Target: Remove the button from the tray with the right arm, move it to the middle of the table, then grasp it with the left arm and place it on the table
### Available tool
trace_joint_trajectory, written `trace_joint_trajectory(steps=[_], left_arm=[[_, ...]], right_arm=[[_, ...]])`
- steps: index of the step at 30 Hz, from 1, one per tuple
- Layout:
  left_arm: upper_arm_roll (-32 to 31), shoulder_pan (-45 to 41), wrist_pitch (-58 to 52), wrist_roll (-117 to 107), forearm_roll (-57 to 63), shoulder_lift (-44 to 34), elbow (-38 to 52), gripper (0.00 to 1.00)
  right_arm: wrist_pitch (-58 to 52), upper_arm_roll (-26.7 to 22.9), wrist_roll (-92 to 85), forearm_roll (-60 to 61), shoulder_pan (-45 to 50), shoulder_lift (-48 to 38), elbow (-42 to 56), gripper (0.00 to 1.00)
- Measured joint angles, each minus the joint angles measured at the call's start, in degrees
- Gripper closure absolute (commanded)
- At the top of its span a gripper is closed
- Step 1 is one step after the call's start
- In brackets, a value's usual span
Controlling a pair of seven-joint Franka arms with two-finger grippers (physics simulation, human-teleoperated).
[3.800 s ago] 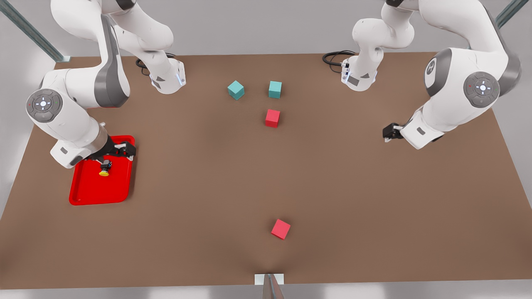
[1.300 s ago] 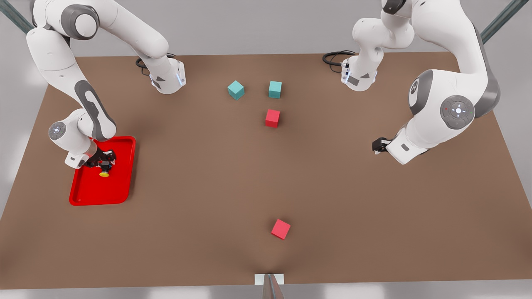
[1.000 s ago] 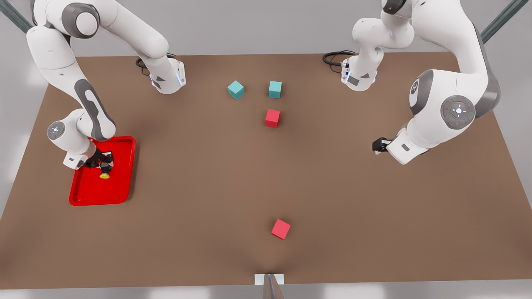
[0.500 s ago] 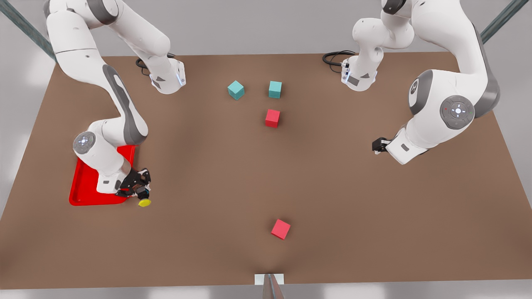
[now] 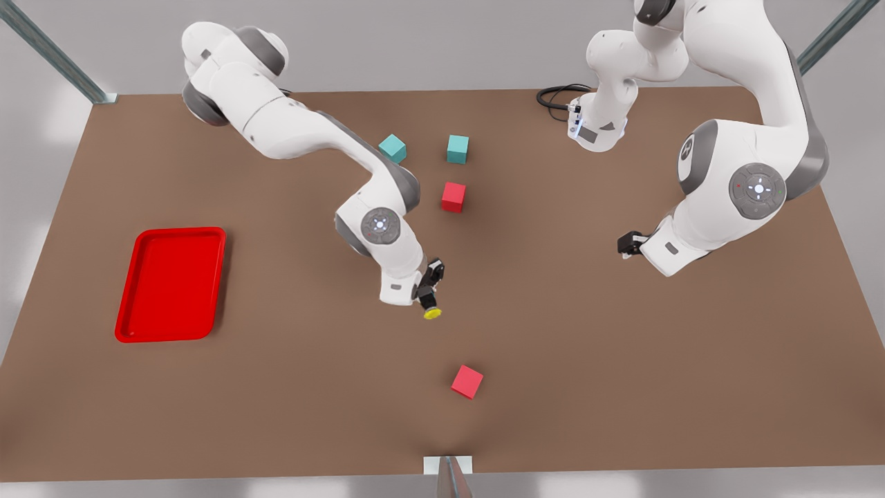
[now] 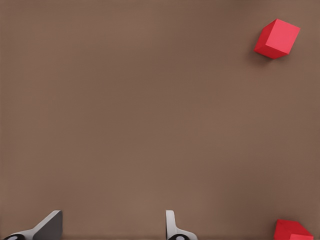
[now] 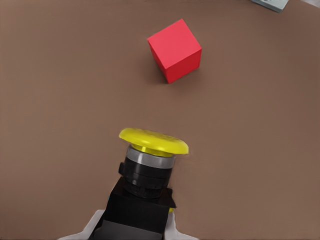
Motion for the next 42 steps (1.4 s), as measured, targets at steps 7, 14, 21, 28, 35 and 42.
trace_joint_trajectory(steps=[7,14,21,28,35,42], left_arm=[[0.0,0.0,0.0,0.0,0.0,0.8,0.0,0.00],[0.0,0.0,0.5,-0.1,0.0,2.0,0.0,0.00],[0.0,0.0,0.9,-0.1,0.0,2.0,0.0,0.00],[0.0,0.0,1.1,-0.1,0.0,2.0,0.0,0.00],[0.0,0.0,1.2,-0.1,0.0,2.0,0.0,0.00],[-0.2,-14.3,4.0,-0.1,-1.3,12.3,0.0,0.00]], right_arm=[[-3.6,-5.6,21.4,0.7,17.6,15.0,22.1,0.57],[-1.4,-9.2,38.0,1.3,23.0,18.4,22.8,0.57],[3.6,-13.3,49.3,1.3,25.8,21.9,22.5,0.56],[7.0,-14.1,56.8,0.9,26.4,24.5,22.2,0.46],[9.2,-16.2,61.8,1.1,26.2,21.6,21.6,0.00],[-15.1,6.9,56.5,5.6,-22.3,-10.6,8.7,0.00]])
